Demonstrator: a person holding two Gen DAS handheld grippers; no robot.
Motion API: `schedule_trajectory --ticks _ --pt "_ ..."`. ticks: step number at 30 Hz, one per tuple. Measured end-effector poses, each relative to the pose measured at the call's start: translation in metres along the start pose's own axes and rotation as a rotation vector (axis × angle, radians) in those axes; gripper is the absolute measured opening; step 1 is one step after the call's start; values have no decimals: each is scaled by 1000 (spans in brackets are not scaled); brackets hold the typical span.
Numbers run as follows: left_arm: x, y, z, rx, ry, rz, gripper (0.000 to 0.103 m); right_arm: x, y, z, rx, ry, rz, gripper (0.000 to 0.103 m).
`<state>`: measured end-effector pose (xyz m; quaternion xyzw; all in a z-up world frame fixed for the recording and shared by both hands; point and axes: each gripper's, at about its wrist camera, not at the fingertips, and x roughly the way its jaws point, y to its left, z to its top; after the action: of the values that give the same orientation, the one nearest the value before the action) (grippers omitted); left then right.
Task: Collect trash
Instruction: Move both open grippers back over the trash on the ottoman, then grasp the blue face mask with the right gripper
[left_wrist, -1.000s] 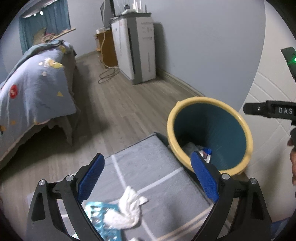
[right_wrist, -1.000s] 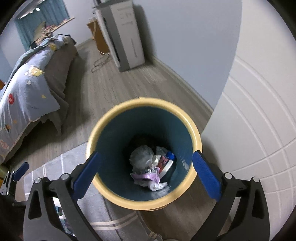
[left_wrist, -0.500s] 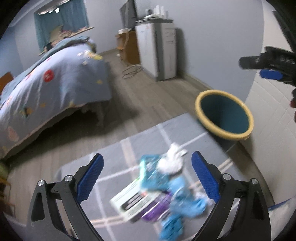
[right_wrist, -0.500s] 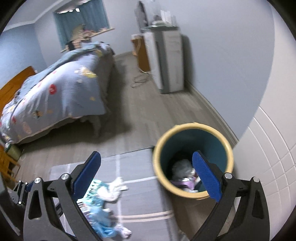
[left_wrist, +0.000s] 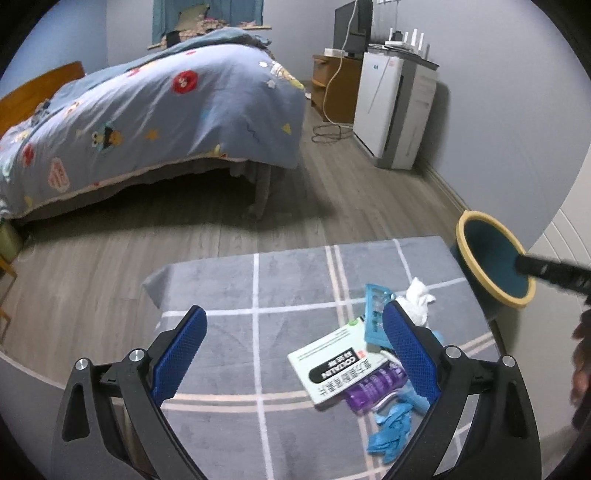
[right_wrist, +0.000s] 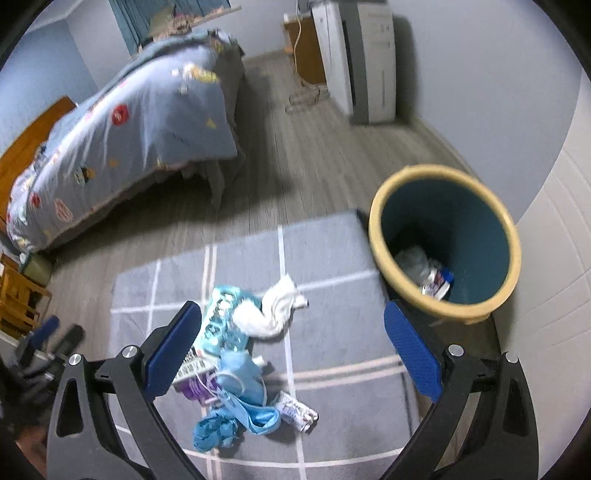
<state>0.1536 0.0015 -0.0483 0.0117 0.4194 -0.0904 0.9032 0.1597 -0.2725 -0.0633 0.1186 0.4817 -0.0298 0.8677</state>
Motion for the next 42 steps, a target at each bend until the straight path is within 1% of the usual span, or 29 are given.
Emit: schedule_trajectory --ticks 3,5,8,10,12,14,16,17,19,21,22,26,29,34,37,40,42 --pt "10 12 -2 -16 41 2 95 21 9 -14 -22 60 -10 97" --pt "14 20 -1 -34 56 4 95 33 17 -21 -24 95 22 97" --pt "22 29 0 -58 84 19 95 50 31 -30 -60 145 49 95" --pt "26 32 -1 -63 96 19 95 61 39 -36 -76 181 61 88" --pt "29 29 -2 -33 102 30 95 68 43 -38 -77 196 67 85" --pt "31 25 -4 2 114 37 95 75 44 -39 -70 215 89 77" --pt "32 22 -4 13 118 34 95 81 43 -39 -47 240 124 62" --pt "32 21 -4 14 121 32 95 85 43 -40 -29 263 150 58" --pt "33 21 -4 8 124 27 95 91 42 -42 -3 304 189 37" --pt "34 19 -3 5 127 20 95 93 41 -42 12 311 190 25" --pt "34 18 -2 8 127 19 95 88 39 -39 15 289 185 25" --pt "38 3 -7 56 145 7 95 70 31 -27 57 232 228 25" --pt "42 -10 -12 96 160 -2 95 57 21 -20 103 206 256 25" --pt "47 -37 -20 139 173 -61 95 40 8 -5 134 148 251 25" --pt "55 -56 -29 160 205 -96 95 36 -5 2 161 127 238 25" --pt "63 -73 -37 172 228 -131 95 34 -16 9 202 117 249 25" --pt "67 -84 -42 198 229 -141 95 32 -21 13 220 102 266 25"
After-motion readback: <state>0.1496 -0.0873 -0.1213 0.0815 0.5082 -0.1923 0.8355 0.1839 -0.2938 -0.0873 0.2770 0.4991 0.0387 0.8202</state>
